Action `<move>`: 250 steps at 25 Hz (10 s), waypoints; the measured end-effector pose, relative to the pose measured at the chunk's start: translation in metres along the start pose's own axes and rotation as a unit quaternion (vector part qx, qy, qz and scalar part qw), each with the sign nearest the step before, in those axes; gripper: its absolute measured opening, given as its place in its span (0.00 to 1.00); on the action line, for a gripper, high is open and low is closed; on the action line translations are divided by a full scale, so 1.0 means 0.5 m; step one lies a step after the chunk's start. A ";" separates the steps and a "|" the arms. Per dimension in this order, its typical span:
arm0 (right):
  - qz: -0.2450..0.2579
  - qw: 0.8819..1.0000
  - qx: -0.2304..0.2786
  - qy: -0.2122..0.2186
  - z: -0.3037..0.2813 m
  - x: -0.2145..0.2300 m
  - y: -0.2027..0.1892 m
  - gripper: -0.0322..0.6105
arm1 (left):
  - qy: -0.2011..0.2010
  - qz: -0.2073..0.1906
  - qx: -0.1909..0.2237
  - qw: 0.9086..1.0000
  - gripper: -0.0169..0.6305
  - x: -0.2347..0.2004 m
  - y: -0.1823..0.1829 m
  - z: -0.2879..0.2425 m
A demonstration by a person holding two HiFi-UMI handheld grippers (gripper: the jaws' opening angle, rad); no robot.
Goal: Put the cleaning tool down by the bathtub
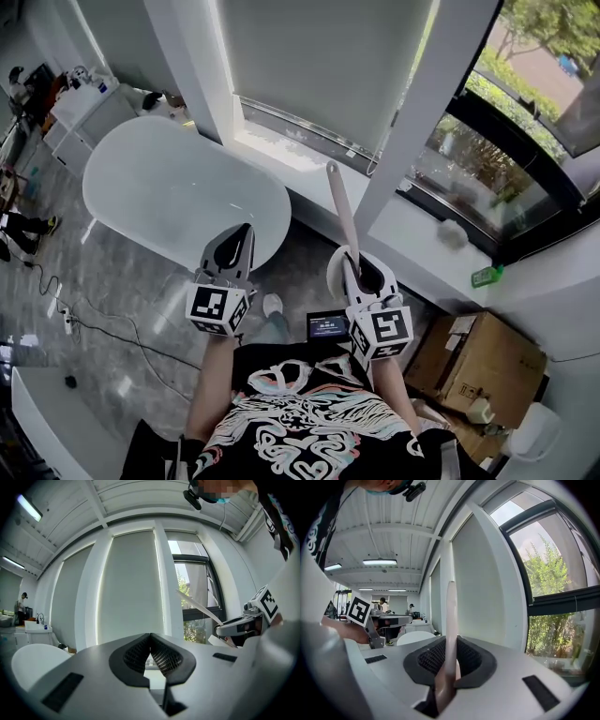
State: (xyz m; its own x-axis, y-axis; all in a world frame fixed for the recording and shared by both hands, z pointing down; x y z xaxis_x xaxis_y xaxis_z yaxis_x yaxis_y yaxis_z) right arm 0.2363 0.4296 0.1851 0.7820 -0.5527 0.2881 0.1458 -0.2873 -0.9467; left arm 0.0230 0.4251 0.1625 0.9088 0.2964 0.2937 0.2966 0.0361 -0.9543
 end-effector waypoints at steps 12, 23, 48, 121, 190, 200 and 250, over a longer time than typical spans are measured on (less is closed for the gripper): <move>0.005 1.000 0.006 -0.017 -0.099 0.061 0.028 0.16 | -0.008 0.002 0.001 1.000 0.05 -0.047 -0.029 -0.126; -0.005 0.999 -0.005 -0.039 -0.326 0.131 0.075 0.16 | -0.028 0.000 -0.003 1.000 0.05 -0.187 -0.065 -0.343; -0.027 0.995 -0.027 -0.092 -0.740 0.218 0.140 0.16 | -0.065 0.027 -0.003 0.998 0.05 -0.487 -0.168 -0.704; 0.026 0.973 -0.227 -0.001 -1.215 0.481 -0.178 0.16 | -0.069 0.059 -0.178 0.980 0.05 -0.507 -0.618 -1.025; 0.076 0.903 -0.422 0.024 -1.336 0.775 -0.829 0.16 | -0.066 0.116 -0.286 0.949 0.05 -0.294 -1.125 -1.119; 0.142 0.876 -0.460 0.013 -1.346 0.769 -0.871 0.16 | -0.069 0.116 -0.288 0.948 0.05 -0.311 -1.130 -1.110; 0.118 0.877 -0.464 -0.039 -1.317 0.741 -0.765 0.16 | -0.051 0.092 -0.269 0.958 0.05 -0.343 -1.037 -1.037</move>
State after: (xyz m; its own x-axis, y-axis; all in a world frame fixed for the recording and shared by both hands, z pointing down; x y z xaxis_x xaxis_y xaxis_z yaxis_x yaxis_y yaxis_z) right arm 0.0712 -0.1807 0.7492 0.7682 -0.6378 0.0554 -0.5537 -0.7054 -0.4425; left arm -0.1344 -0.1392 0.6354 0.9352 0.3424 0.0903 0.2668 -0.5136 -0.8155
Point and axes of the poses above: the fingertips, and each gripper's own axes: z backward along the fingers, x to its right, y out of its top, the point moved 3 cm from there along z, backward along the fingers, and after that the axes turned 14 degrees about -z, right-handed, at the moved point
